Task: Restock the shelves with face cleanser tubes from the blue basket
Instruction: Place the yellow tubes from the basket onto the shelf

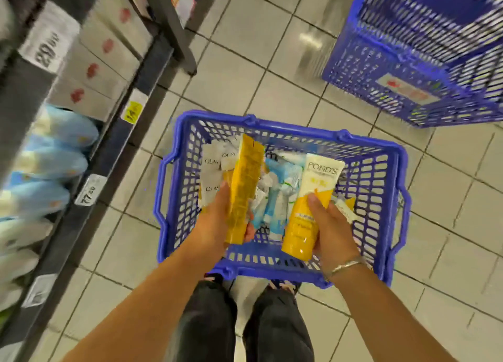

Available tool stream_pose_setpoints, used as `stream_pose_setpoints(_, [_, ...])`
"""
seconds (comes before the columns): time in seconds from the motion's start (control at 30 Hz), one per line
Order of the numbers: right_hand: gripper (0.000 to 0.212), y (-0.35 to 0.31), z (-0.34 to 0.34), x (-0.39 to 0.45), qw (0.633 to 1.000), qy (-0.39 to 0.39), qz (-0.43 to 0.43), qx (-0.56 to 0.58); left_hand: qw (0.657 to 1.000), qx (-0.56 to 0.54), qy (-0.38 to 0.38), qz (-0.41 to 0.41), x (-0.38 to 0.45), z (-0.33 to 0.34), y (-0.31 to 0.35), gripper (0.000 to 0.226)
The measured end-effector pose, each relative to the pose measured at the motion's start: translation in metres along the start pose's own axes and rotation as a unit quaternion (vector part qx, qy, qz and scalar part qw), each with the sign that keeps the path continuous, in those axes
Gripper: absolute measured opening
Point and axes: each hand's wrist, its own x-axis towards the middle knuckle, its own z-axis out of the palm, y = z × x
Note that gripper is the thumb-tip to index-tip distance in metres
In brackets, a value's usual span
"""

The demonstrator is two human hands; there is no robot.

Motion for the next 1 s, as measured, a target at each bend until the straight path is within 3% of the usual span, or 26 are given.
stream_pose_setpoints(0.2, [0.052,-0.066,0.021,-0.075,0.999,0.053,-0.002,0.011,0.996,-0.050,-0.056,0.051,-0.087,0.006,0.042,0.055])
stream_pose_setpoints(0.33, [0.030,-0.109,0.053,-0.148,0.998,0.036,-0.013,0.058,0.996,-0.044,-0.034,0.067,-0.167,-0.010,0.074,0.043])
stream_pose_setpoints(0.43, [0.028,-0.135,0.080,-0.206,0.998,0.011,-0.030,0.059,0.996,-0.034,-0.030,0.078,-0.224,-0.024,0.097,0.037])
stream_pose_setpoints(0.6, [0.025,-0.191,0.095,-0.282,0.991,-0.065,-0.090,0.071,0.988,-0.067,-0.049,0.132,-0.304,-0.015,0.126,0.037])
stream_pose_setpoints(0.83, [0.009,-0.230,0.118,-0.385,0.965,-0.217,-0.089,0.114,0.959,-0.167,-0.016,0.230,-0.421,-0.013,0.139,0.013])
stream_pose_setpoints(1.0, [0.022,-0.237,0.130,-0.464,0.919,-0.373,-0.116,0.055,0.923,-0.169,0.022,0.345,-0.511,-0.027,0.103,0.034])
